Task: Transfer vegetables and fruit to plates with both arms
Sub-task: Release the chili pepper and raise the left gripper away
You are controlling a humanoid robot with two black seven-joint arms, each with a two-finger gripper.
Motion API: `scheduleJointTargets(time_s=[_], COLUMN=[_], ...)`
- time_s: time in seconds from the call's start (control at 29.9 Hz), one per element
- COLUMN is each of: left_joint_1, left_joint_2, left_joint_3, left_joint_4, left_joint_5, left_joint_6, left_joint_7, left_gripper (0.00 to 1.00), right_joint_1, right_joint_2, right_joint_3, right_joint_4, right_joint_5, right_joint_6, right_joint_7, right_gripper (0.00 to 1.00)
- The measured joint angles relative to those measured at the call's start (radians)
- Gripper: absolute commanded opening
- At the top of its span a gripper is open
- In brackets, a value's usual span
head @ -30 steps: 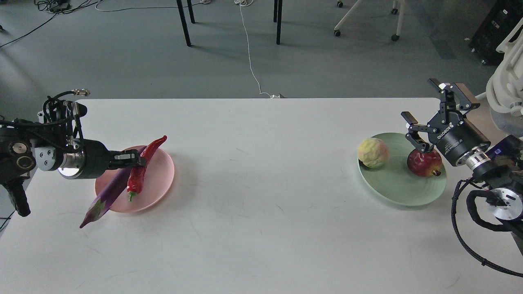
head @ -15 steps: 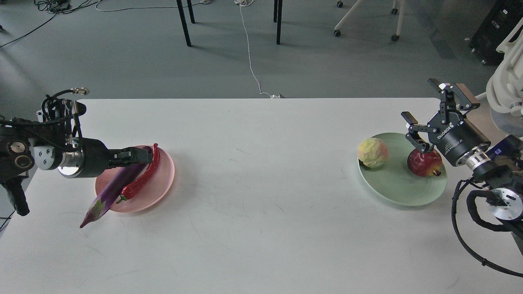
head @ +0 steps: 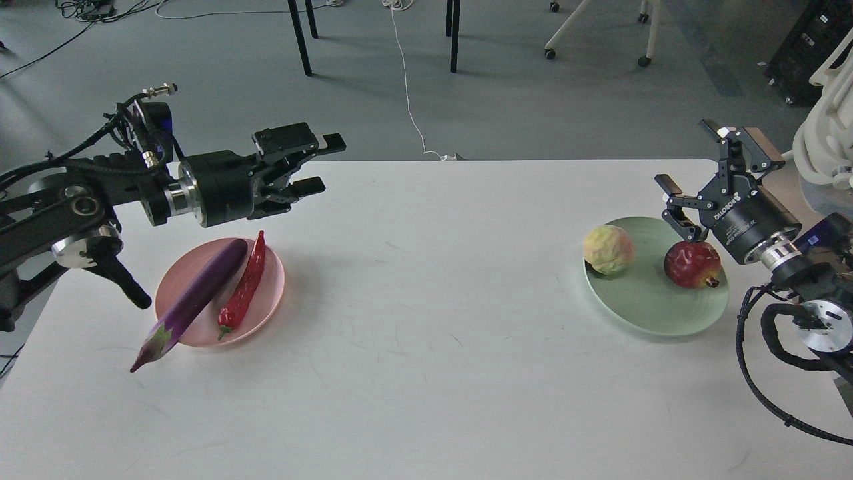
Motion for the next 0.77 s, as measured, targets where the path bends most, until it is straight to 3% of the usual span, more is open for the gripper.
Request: scheduleJointTargets(time_s=[0.07, 0.1, 0.2, 0.27, 0.4, 0.5, 0.57, 0.77], left_joint_1=[0.049, 0.082, 0.179, 0.241, 0.388, 0.457, 0.480, 0.492], left_joint_2=[-0.041, -0.069, -0.156, -0.211, -0.291, -0.327, -0.346, -0.373], left_joint_3=[-0.026, -0.049, -0.131, -0.197, -0.372, -0.513, -0.569, -0.625], left_joint_4=[0.005, 0.006, 0.010, 0.015, 0.040, 0.085, 0.118, 0.146], left_joint_5=[-0.009, -0.011, -0.011, -0.011, -0.010, -0.009, -0.005, -0.001], left_joint_6=[0.108, 0.165, 0.295, 0.329, 0.291, 0.176, 0.109, 0.057], left_joint_7=[-0.098, -0.125, -0.151, -0.154, -0.137, -0.046, -0.016, -0.005], left_gripper=[1.00, 1.00, 1.00, 1.00, 1.00, 1.00, 1.00, 1.00], right_joint_1=[0.000, 0.000, 0.001, 0.001, -0.001, -0.003, -0.004, -0.010], right_joint_2=[0.000, 0.000, 0.002, 0.005, 0.023, 0.035, 0.039, 0.077], right_joint_3=[0.008, 0.011, 0.015, 0.017, 0.035, 0.062, 0.078, 0.128], right_joint_4=[0.005, 0.008, 0.020, 0.027, 0.030, 0.042, 0.057, 0.070], right_joint_5=[0.001, 0.001, 0.001, 0.001, 0.002, 0.004, 0.004, 0.004], right_joint_6=[-0.012, -0.023, -0.074, -0.112, -0.150, -0.154, -0.155, -0.151], right_joint_7=[0.000, 0.000, 0.000, 0.000, 0.000, 0.000, 0.000, 0.000], right_gripper=[0.98, 0.98, 0.98, 0.98, 0.98, 0.98, 0.98, 0.98])
